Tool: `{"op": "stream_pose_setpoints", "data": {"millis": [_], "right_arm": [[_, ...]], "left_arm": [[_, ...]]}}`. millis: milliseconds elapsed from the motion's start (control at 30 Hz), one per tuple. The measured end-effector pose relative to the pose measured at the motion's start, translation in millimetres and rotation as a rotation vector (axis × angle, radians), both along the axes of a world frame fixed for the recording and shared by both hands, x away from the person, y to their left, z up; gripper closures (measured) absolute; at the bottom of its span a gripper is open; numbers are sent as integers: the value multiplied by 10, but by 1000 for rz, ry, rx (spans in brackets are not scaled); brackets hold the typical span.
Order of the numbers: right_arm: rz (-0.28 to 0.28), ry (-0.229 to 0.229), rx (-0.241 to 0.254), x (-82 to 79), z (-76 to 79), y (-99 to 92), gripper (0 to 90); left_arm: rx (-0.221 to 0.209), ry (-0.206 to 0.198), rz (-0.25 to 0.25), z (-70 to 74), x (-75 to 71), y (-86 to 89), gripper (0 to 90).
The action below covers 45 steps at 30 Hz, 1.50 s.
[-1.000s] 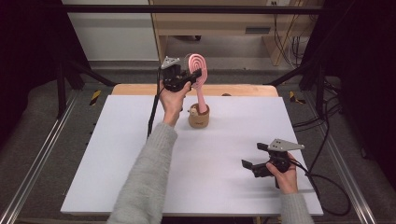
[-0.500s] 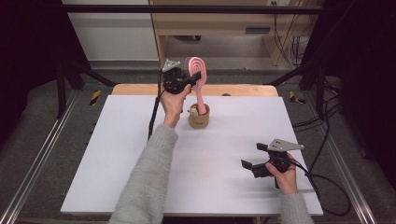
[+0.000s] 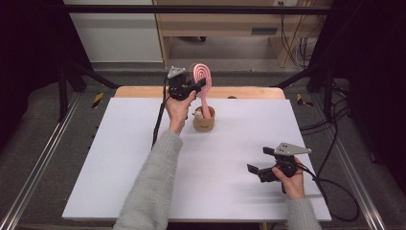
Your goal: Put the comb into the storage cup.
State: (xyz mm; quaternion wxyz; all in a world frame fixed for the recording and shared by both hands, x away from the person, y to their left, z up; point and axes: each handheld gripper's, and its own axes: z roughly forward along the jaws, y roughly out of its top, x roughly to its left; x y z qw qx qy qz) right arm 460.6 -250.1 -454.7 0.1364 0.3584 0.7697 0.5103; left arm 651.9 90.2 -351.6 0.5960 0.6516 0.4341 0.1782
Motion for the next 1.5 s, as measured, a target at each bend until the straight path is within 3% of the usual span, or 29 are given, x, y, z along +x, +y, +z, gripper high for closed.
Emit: {"op": "stream_pose_setpoints", "data": {"millis": [800,1500], "right_arm": [[1,6,-2,0,-8,10,3],[1,4,-6,3,-14,15,3]], "left_arm": [[-23,12,11,-255,-44,141,623],[-53,10,40,-354,-53,318,619]]}}
